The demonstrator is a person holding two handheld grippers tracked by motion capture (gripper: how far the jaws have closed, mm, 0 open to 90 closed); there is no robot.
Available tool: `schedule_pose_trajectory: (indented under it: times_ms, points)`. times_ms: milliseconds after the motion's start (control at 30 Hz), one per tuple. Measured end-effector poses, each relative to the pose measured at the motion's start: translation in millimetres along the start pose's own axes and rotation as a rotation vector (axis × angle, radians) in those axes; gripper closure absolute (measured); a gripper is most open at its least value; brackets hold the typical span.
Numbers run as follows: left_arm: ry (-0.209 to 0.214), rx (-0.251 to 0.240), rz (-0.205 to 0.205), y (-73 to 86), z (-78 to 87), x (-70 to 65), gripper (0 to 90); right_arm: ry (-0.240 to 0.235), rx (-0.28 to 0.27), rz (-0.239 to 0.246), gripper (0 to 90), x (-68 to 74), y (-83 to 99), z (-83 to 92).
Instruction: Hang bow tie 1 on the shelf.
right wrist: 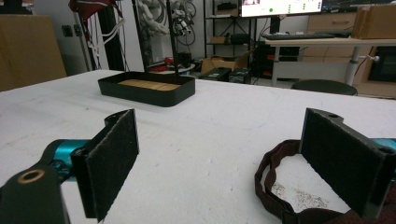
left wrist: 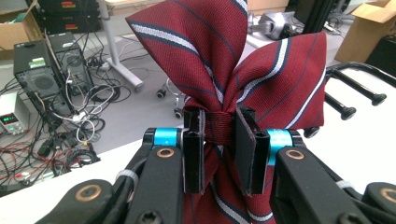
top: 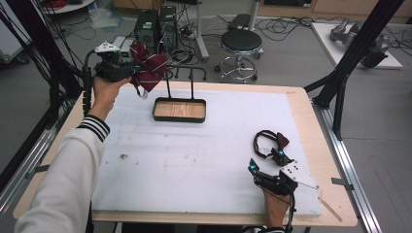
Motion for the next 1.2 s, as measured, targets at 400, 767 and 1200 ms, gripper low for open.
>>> schedule_pose_trajectory:
  times_ms: [400,767,1200]
  points:
    - [-0.005,0.006,0.046,15.1,-0.7,7.0,74.3,-0.002,-0.005,0.002,11.1,-0.4,-0.1,-0.3]
    - [0.016,0.103,-0.003,21.7,-9.3,1.0,74.1,0.000,-0.001,0.001,11.1,0.2,0.0,-0.1]
    - [0.016,0.112,0.002,37.5,-9.5,4.2,72.6,-0.001,-0.004,0.003,11.1,0.0,0.0,-0.1]
Point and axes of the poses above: each handheld gripper's, and its own axes: z roughly backward along the jaws, y roughly out of its underside, x roughly to its left, the point moved 2 cm from there along -z, roughly forward along the jaws, and after that the axes turned 15 degrees about y, right-handed, at the moved point
